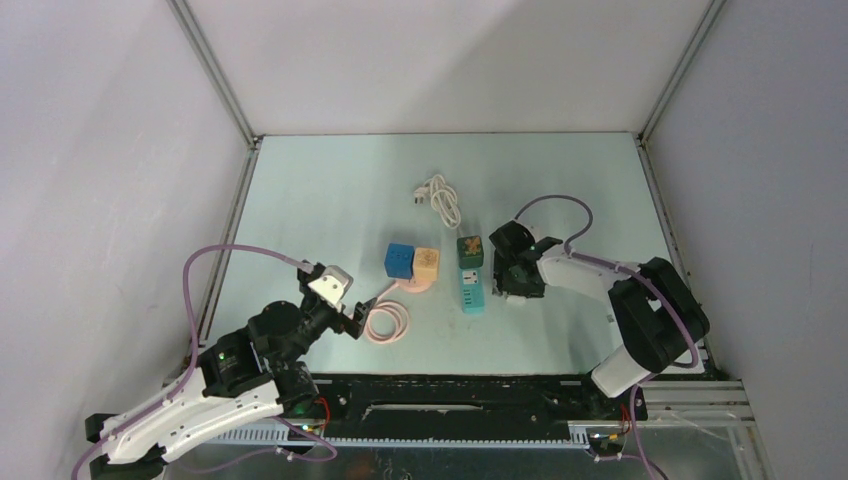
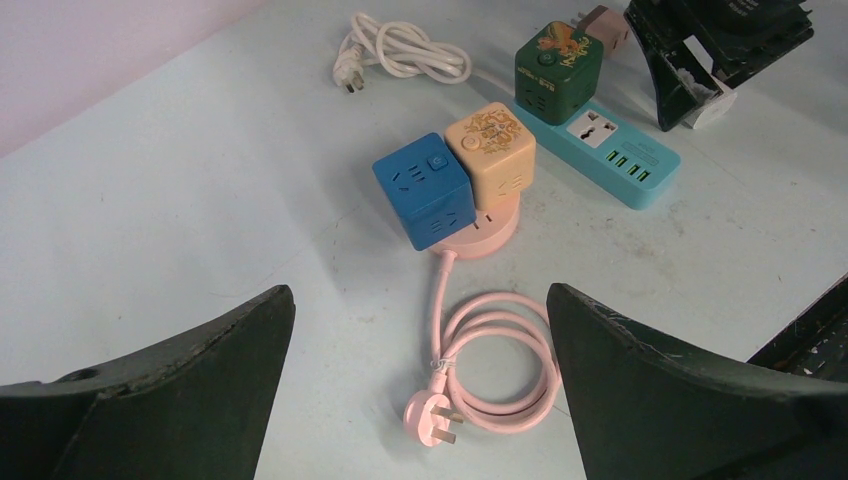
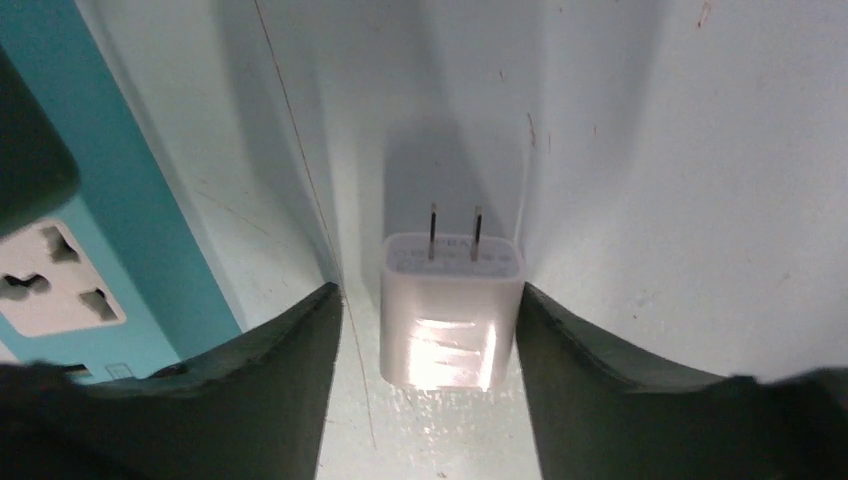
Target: Insert the plug
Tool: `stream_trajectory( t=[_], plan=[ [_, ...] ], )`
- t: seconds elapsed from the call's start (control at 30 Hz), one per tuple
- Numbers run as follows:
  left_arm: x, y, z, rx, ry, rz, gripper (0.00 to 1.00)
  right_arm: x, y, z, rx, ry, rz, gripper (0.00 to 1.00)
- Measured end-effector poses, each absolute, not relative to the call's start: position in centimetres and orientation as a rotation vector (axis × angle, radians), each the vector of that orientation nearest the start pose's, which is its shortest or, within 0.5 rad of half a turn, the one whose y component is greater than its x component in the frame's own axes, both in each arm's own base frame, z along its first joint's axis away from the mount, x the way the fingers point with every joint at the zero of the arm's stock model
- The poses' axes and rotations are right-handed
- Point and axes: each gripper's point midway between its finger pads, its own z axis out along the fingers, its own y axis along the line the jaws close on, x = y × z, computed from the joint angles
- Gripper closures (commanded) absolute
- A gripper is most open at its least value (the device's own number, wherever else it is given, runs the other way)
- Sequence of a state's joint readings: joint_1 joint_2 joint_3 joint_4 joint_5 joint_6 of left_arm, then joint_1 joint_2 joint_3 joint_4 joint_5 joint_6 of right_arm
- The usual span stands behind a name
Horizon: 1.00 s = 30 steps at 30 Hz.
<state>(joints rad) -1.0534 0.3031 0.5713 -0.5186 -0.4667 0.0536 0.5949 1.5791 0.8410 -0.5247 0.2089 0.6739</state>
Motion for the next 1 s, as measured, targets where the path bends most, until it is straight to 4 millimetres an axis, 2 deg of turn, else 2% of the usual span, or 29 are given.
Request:
stream_trajectory(
  t=[0.03, 0.13, 0.27, 0.33, 0.47, 0.53, 0.67, 0.8, 0.9, 1.0],
  plan=[
    [17.0, -13.4, 21.8, 0.653, 1.681, -0.29, 0.0, 24.7, 15.3, 0.8, 0.15, 2.765, 0.019, 0.48],
    [17.0, -13.5, 21.7, 0.657, 1.684, -0.29, 0.0, 25.4, 15.6, 0.8, 0.133, 2.755, 0.021, 0.72],
    [17.0, -13.8, 21.5, 0.662, 1.691, -0.293, 0.0, 25.8, 15.5, 0.9, 0.115, 2.745, 0.004, 0.87],
    [17.1, -14.0, 21.5, 0.66, 1.694, -0.297, 0.0, 25.8, 15.3, 1.0, 0.107, 2.742, -0.004, 0.98],
    [17.1, -14.7, 21.6, 0.668, 1.693, -0.318, 0.0, 25.8, 15.2, 2.5, 0.092, 2.712, 0.021, 1.0],
    [17.2, -15.2, 21.8, 0.666, 1.687, -0.337, 0.0, 26.0, 15.4, 4.8, 0.095, 2.651, 0.08, 1.0],
    [17.3, -17.2, 22.7, 0.649, 1.641, -0.428, 0.0, 26.1, 16.3, 11.6, 0.112, 2.445, 0.302, 1.0],
    [17.1, -20.0, 23.2, 0.645, 1.571, -0.563, 0.0, 24.9, 16.7, 17.6, 0.166, 2.218, 0.548, 1.0],
    [16.9, -22.6, 24.0, 0.646, 1.498, -0.679, 0.0, 23.6, 16.8, 20.8, 0.245, 2.066, 0.726, 1.0],
    [16.7, -25.2, 24.9, 0.664, 1.439, -0.778, 0.0, 22.7, 17.2, 22.3, 0.333, 1.976, 0.873, 1.0]
  ],
)
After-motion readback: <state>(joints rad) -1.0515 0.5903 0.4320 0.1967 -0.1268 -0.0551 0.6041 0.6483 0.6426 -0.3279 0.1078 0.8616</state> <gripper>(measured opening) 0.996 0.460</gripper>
